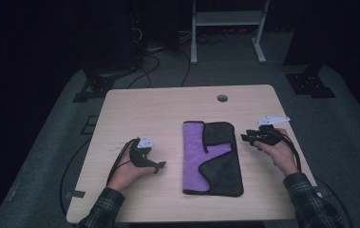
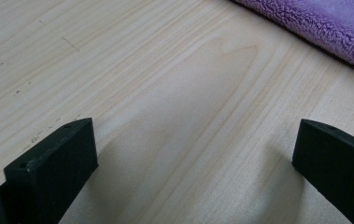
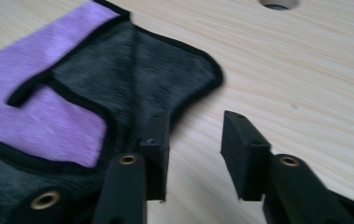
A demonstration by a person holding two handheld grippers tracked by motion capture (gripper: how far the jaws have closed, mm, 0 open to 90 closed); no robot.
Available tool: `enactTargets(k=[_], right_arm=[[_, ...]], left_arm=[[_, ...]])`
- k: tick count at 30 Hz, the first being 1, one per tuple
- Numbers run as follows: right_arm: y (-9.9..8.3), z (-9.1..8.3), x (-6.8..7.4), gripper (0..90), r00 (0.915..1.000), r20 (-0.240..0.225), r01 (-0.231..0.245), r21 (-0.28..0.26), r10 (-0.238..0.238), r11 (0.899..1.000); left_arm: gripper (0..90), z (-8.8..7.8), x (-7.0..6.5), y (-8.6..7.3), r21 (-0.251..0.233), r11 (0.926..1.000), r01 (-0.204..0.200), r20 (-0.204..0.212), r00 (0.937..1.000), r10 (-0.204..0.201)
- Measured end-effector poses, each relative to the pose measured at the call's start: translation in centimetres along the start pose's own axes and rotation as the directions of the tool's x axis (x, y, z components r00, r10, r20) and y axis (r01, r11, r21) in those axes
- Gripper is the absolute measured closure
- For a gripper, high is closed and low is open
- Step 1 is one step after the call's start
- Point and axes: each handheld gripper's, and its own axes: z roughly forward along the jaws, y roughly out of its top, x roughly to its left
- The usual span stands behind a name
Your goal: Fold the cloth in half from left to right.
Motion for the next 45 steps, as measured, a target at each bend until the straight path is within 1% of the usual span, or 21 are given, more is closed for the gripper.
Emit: enactTargets(k=[2, 4, 6, 11, 17, 19, 24, 25, 27, 30, 31, 35, 39, 41, 42, 43, 44, 45], right_arm=[[0.4, 0.2, 0.6, 68.1, 0.9997, -0.024, 0.008, 0.007, -0.008, 1.000], [1.0, 0.5, 1.3, 69.9, 0.9985, -0.048, 0.026, 0.007, -0.026, 1.000], [1.4, 0.8, 1.8, 70.2, 0.9972, -0.068, 0.030, 0.003, -0.030, 1.000], [2.1, 1.8, 3.5, 69.6, 0.9905, -0.120, 0.068, 0.001, -0.068, 0.998], [2.7, 2.7, 5.4, 68.2, 0.9790, -0.180, 0.097, -0.003, -0.096, 0.995], [2.9, 3.2, 6.2, 66.9, 0.9738, -0.199, 0.111, -0.003, -0.110, 0.994], [3.3, 4.4, 7.5, 62.4, 0.9661, -0.229, 0.122, -0.004, -0.120, 0.993], [3.4, 4.7, 7.8, 60.4, 0.9649, -0.233, 0.123, -0.004, -0.121, 0.992], [3.6, 5.1, 8.2, 56.9, 0.9641, -0.232, 0.130, -0.013, -0.129, 0.991], [3.8, 5.7, 8.7, 53.3, 0.9662, -0.221, 0.131, -0.018, -0.132, 0.991], [3.8, 6.0, 8.9, 52.4, 0.9665, -0.222, 0.130, -0.014, -0.130, 0.991], [3.7, 7.3, 9.4, 50.1, 0.9658, -0.215, 0.149, 0.006, -0.144, 0.989], [3.3, 8.0, 9.8, 49.4, 0.9643, -0.201, 0.184, 0.039, -0.173, 0.982], [3.1, 8.4, 9.9, 52.4, 0.9630, -0.183, 0.210, 0.050, -0.198, 0.976], [3.1, 8.5, 10.0, 58.5, 0.9633, -0.173, 0.217, 0.053, -0.205, 0.975], [3.0, 8.5, 10.0, 65.8, 0.9628, -0.154, 0.233, 0.056, -0.222, 0.971], [3.0, 8.6, 10.0, 69.7, 0.9632, -0.148, 0.234, 0.054, -0.224, 0.971], [3.0, 8.5, 10.0, 75.0, 0.9656, -0.143, 0.226, 0.048, -0.217, 0.973]], left_arm=[[0.0, 0.0, 0.0, 0.0, 0.000, 1.0000, 0.000, 0.000, 1.0000, 0.000], [0.0, 0.0, 0.0, 0.0, 0.000, 1.0000, 0.000, 0.000, 1.0000, 0.000], [0.0, 0.0, 0.0, 0.0, 0.000, 1.0000, 0.000, 0.000, 1.0000, 0.000], [0.0, 0.0, 0.0, 0.0, 0.000, 1.0000, 0.000, 0.000, 1.0000, 0.000], [0.0, 0.0, 0.0, 0.0, 0.000, 1.0000, 0.002, -0.002, 1.0000, -0.002], [0.0, 0.0, 0.0, 0.0, 0.000, 1.0000, 0.003, -0.002, 1.0000, -0.003], [0.0, 0.0, 0.0, 0.0, -0.001, 1.0000, 0.004, -0.003, 1.0000, -0.004], [0.0, 0.0, 0.0, 0.0, -0.001, 1.0000, 0.004, -0.003, 1.0000, -0.004], [0.0, 0.0, 0.0, 0.0, -0.001, 1.0000, 0.004, -0.003, 1.0000, -0.004], [0.0, 0.0, 0.0, 0.0, -0.001, 1.0000, 0.004, -0.004, 1.0000, -0.004], [0.0, 0.0, 0.0, 0.0, -0.001, 1.0000, 0.004, -0.004, 1.0000, -0.004], [0.0, 0.0, 0.0, 0.0, -0.001, 1.0000, 0.004, -0.004, 1.0000, -0.004], [0.0, 0.0, 0.0, 0.0, -0.001, 1.0000, 0.004, -0.004, 1.0000, -0.004], [0.0, 0.0, 0.0, 0.0, -0.001, 1.0000, 0.004, -0.004, 1.0000, -0.004], [0.0, 0.0, 0.0, 0.0, -0.001, 1.0000, 0.004, -0.004, 1.0000, -0.004], [0.0, 0.0, 0.0, 0.0, -0.001, 1.0000, 0.002, -0.005, 1.0000, -0.002], [0.0, 0.0, 0.0, 0.0, -0.001, 1.0000, 0.002, -0.005, 1.0000, -0.002], [0.0, 0.0, 0.0, 0.0, -0.001, 1.0000, 0.002, -0.005, 1.0000, -0.002]])
